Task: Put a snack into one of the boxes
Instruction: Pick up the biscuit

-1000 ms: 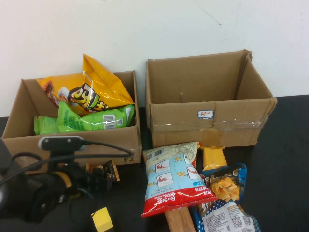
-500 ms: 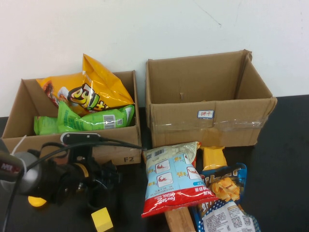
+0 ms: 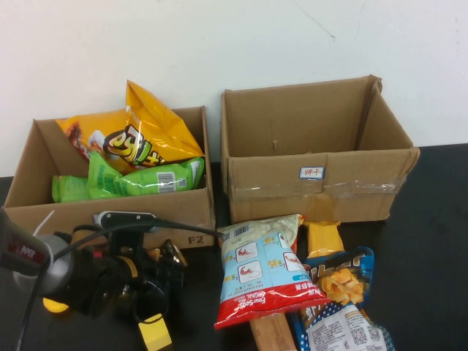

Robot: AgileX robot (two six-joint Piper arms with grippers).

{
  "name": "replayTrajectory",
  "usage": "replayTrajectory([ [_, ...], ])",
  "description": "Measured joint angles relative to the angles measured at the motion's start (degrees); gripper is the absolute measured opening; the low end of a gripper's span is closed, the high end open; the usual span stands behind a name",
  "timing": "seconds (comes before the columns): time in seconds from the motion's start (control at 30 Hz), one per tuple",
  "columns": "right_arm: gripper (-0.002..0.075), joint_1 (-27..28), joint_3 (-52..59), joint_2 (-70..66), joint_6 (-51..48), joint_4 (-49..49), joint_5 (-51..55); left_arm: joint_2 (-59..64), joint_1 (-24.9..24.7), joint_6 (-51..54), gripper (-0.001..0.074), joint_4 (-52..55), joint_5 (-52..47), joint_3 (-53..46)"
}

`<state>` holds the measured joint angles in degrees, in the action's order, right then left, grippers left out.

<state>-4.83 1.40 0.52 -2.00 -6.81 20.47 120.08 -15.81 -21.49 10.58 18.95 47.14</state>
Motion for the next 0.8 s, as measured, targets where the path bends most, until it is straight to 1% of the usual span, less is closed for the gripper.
replayTrajectory([
  [0.07,-0.0001,0.00,0.00,0.00,0.00,0.00,0.00,0.00,0.00,-1.21,0.0298,1.34,-0.03,0.12],
  [0.13,-0.0001,0.00,0.00,0.00,0.00,0.00,0.00,0.24,0.00,-2.82,0.0155,2.70,0.07,0.24],
  [0.17,-0.0001,0.00,0.00,0.00,0.00,0.00,0.00,0.23,0.00,-3.86,0.0104,3.62,0.07,0.24],
  [0.23,-0.0001,0.00,0.00,0.00,0.00,0.00,0.00,0.23,-0.16,-6.24,0.0050,5.26,-0.05,0.24],
  [0.3,-0.0001,0.00,0.00,0.00,0.00,0.00,0.00,-0.21,-0.72,-7.50,0.0024,5.80,-0.33,-0.07],
  [0.47,-0.0001,0.00,0.00,0.00,0.00,0.00,0.00,-3.91,-3.23,-8.20,0.0005,6.25,-3.01,-3.53],
  [0.63,-0.0001,0.00,0.00,0.00,0.00,0.00,0.00,-12.06,-5.63,-8.20,0.0001,6.25,-4.59,-7.59],
  [0.8,-0.0001,0.00,0.00,0.00,-0.18,0.00,0.00,-22.54,-8.50,-8.10,0.0000,6.77,-9.55,-9.73],
])
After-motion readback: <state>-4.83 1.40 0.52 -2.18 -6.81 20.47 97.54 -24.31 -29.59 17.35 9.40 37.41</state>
